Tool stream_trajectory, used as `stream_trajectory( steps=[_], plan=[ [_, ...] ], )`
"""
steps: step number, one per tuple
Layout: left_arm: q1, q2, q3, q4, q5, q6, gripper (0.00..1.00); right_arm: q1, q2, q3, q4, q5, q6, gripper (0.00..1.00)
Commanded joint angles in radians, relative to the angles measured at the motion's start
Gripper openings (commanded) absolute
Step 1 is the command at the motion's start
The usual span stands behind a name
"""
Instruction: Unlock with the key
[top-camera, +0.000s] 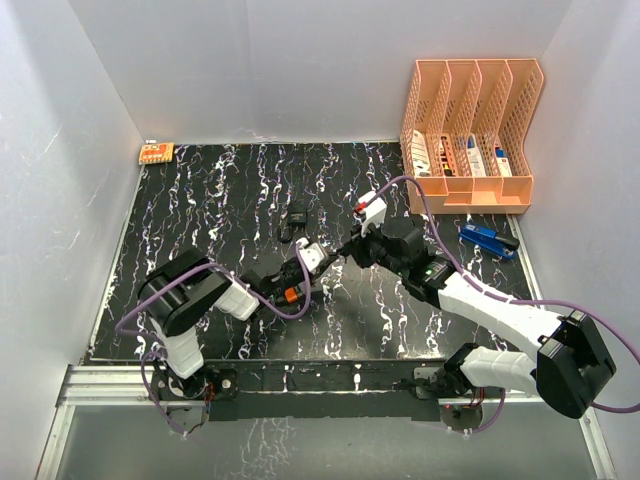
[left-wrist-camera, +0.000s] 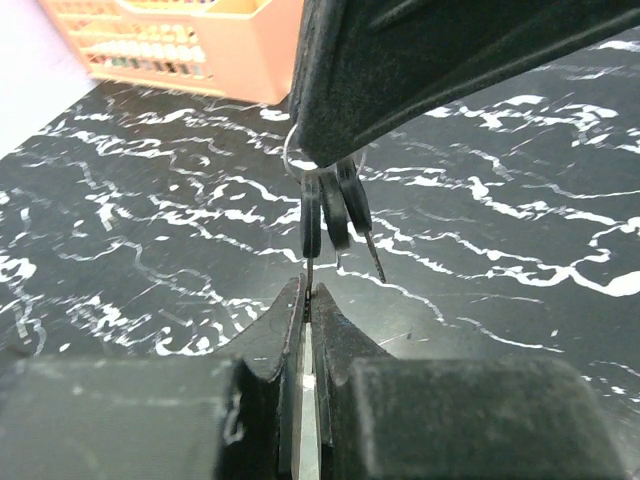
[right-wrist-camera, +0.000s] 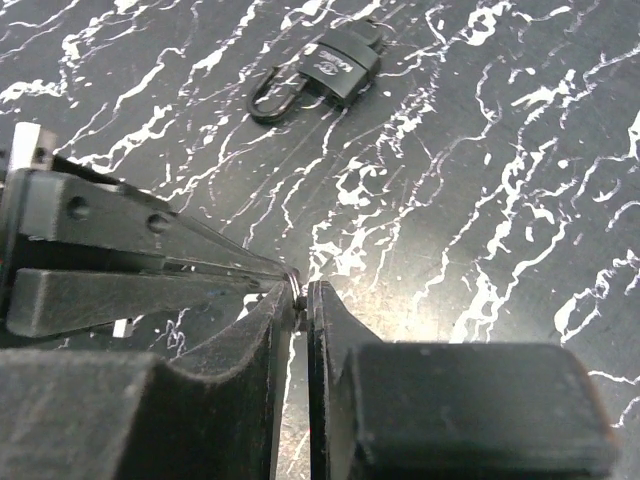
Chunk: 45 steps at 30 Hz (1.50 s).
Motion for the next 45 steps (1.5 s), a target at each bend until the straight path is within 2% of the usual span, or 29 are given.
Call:
stream_trajectory(
  steps=[1,2,7,11,18,24,32,45],
  plan=[
    [-0.032,-0.126,0.034,-0.241,-0.202,0.154,0.00,0.003,0.003,0.037,0.003,0.117,0.127,0.14],
    [-0.035,-0.140,0.040,-0.278,-0.233,0.174,0.00,0.002,0.003,0.042,-0.004,0.133,0.145,0.16],
    [-0.043,-0.186,0.054,-0.364,-0.340,0.245,0.00,-0.001,-0.027,0.034,0.019,0.195,0.232,0.52],
    [-0.065,-0.194,0.072,-0.409,-0.394,0.324,0.00,-0.007,-0.052,0.028,0.045,0.199,0.289,0.57],
    [-0.100,-0.198,0.118,-0.480,-0.443,0.429,0.00,-0.025,-0.035,0.033,0.061,0.190,0.390,0.57],
    [-0.127,-0.205,0.115,-0.436,-0.471,0.465,0.00,-0.069,0.003,0.031,0.066,0.157,0.550,0.56],
    [-0.170,-0.180,0.113,-0.351,-0.526,0.522,0.00,-0.142,0.054,0.031,0.090,0.007,0.714,0.53],
    [-0.214,-0.120,0.134,-0.273,-0.601,0.596,0.00,-0.156,0.102,0.026,0.124,-0.058,0.792,0.47]
  ],
)
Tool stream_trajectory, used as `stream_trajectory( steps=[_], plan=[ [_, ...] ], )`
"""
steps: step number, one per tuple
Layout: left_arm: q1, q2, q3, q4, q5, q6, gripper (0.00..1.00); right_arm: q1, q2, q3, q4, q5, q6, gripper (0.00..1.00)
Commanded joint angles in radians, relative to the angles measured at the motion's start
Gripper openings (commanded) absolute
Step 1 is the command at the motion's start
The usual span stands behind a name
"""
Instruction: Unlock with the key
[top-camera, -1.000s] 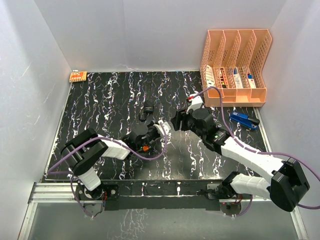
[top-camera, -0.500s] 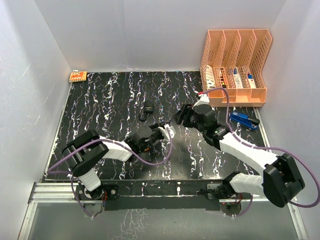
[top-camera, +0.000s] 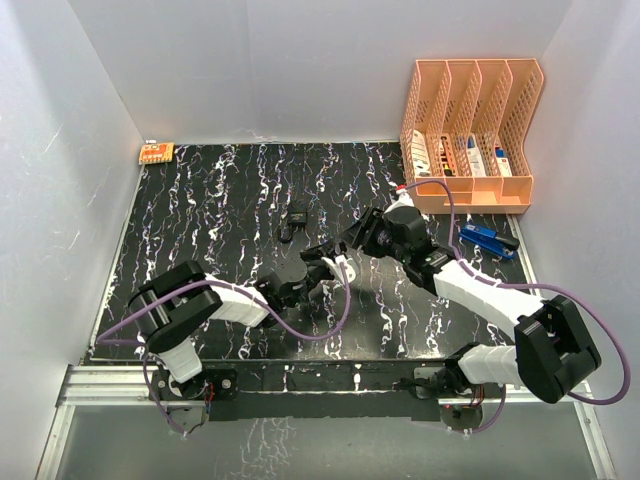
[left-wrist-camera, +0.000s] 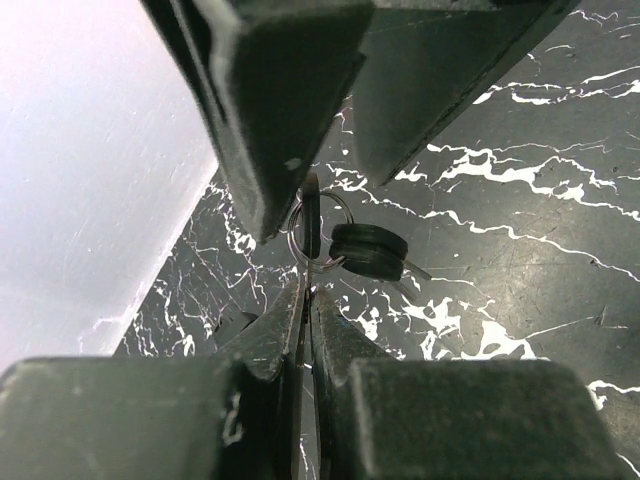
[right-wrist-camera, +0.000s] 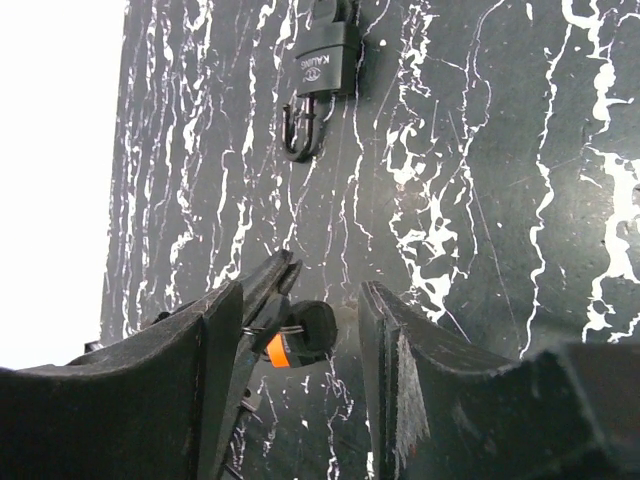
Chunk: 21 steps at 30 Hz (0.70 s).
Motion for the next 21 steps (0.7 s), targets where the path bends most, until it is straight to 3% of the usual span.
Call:
stream_trajectory(
  steps=[1,21],
  plan=[
    [-0.014,0.014,0.038,0.056,-0.041,0.038,0.00,-0.012,-0.009,0.022,0.089,-0.013,0.054,0.47],
    [-0.069,0.096,0.066,0.163,-0.166,0.093,0.00,-0.030,0.028,-0.011,0.146,-0.054,0.121,0.32]
  ],
)
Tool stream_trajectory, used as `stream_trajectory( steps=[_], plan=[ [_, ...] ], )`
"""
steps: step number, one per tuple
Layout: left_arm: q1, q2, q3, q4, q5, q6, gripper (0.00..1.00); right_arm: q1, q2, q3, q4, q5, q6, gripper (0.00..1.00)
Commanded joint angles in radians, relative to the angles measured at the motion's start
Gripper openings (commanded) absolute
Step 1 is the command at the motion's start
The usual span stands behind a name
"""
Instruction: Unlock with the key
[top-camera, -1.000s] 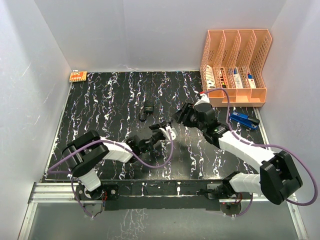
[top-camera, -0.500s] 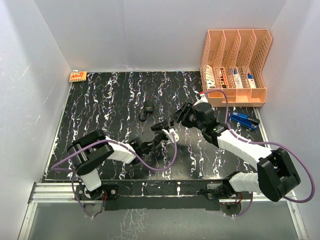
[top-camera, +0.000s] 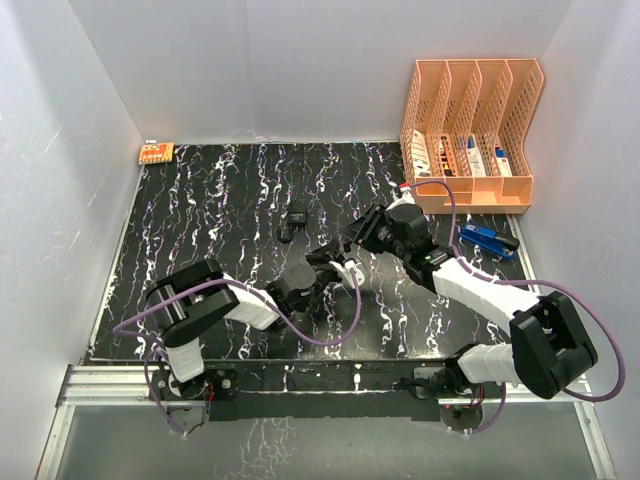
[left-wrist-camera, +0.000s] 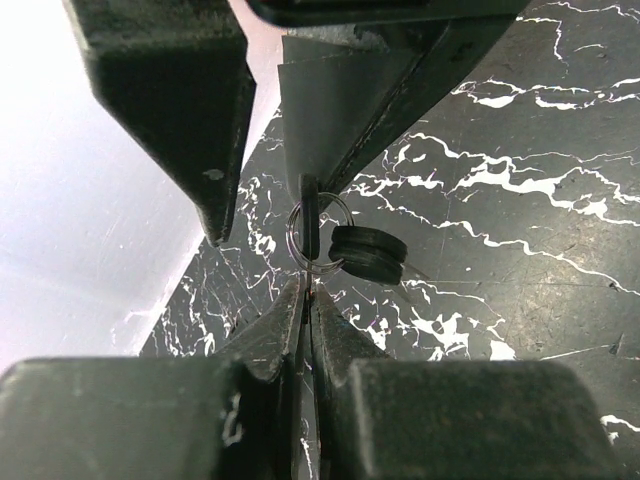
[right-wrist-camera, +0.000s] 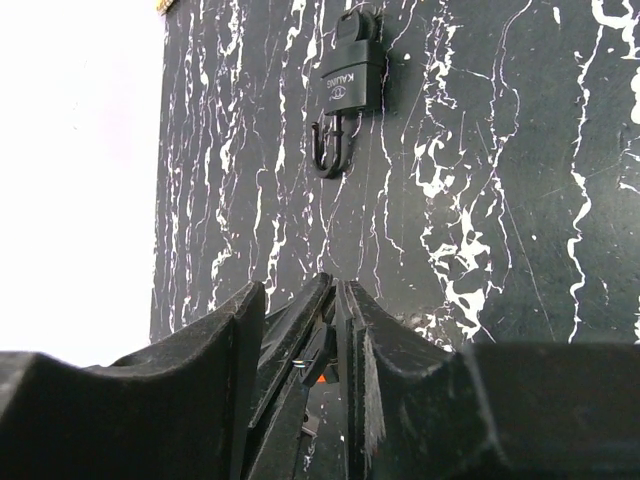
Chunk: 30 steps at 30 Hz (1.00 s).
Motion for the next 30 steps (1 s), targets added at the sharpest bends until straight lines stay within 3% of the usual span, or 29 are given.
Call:
stream_trajectory(
  steps=[1,22,26,30],
  plan=[
    [-0.015,0.010,0.038,0.068,-0.059,0.026,0.00,-0.008,0.002,-0.011,0.073,-0.018,0.023,0.31],
    [-0.052,0.079,0.061,0.216,-0.189,0.058,0.01,-0.033,-0.004,-0.046,0.105,-0.038,0.053,0.00],
    [-0.052,0.030,0.024,0.195,-0.162,-0.019,0.21,-0.052,-0.024,-0.065,0.114,-0.031,0.058,0.00],
    [-0.051,-0.027,-0.003,0.126,-0.144,-0.088,0.63,-0.078,-0.044,-0.085,0.122,-0.028,0.058,0.00]
  ],
)
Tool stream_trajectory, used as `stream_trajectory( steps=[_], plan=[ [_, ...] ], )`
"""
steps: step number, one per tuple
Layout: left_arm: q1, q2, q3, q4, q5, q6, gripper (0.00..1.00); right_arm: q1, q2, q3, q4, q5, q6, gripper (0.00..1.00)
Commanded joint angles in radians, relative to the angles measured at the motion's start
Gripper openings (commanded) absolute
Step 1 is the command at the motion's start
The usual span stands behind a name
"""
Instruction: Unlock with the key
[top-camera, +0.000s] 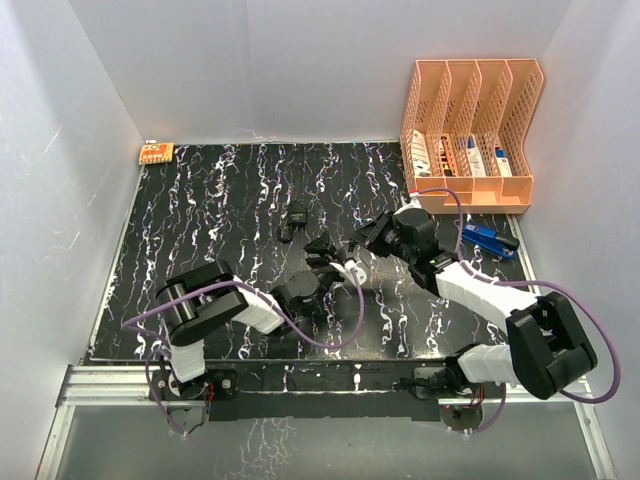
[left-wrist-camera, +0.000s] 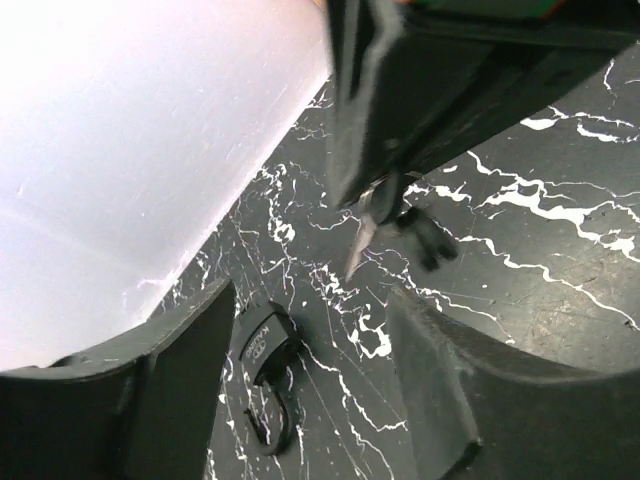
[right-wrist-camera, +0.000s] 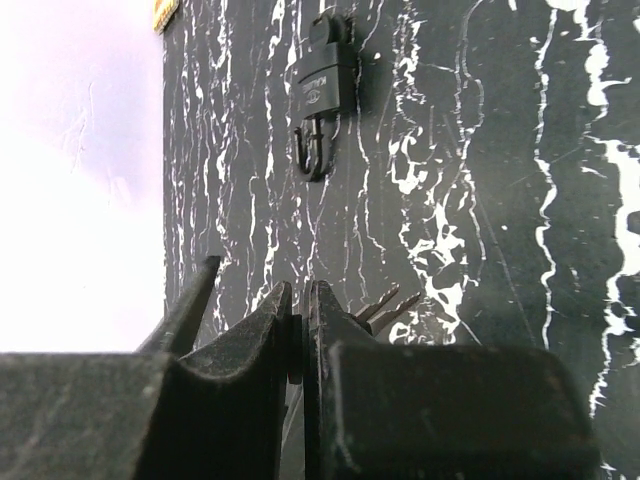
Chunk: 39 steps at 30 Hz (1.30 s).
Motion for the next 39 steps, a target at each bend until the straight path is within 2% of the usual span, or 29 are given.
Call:
stream_trajectory(
  steps=[1,4,9,17,22,29,39],
  plan=[
    [-0.003,-0.111,-0.028,-0.008,0.011,-0.101,0.70,-0.035,-0.050,-0.024,0.056,0.011,0.002,0.00],
    [-0.002,-0.163,-0.054,-0.032,0.004,-0.135,0.76,-0.056,-0.062,-0.036,0.067,0.003,-0.008,0.00],
    [0.012,-0.288,-0.088,-0.141,0.009,-0.229,0.77,-0.089,-0.076,-0.054,0.075,-0.023,-0.061,0.00],
    [0.056,-0.524,-0.078,-0.556,0.061,-0.511,0.85,-0.106,-0.088,-0.067,0.103,-0.081,-0.287,0.00],
    [0.113,-0.622,-0.060,-0.829,0.187,-0.682,0.85,-0.110,-0.074,-0.064,0.114,-0.153,-0.391,0.00],
    [0.219,-0.615,-0.045,-1.041,0.347,-0.931,0.86,-0.109,-0.051,-0.057,0.121,-0.261,-0.447,0.00],
    [0.274,-0.506,-0.006,-1.217,0.431,-1.028,0.87,-0.110,-0.053,-0.052,0.102,-0.345,-0.482,0.00]
  ],
)
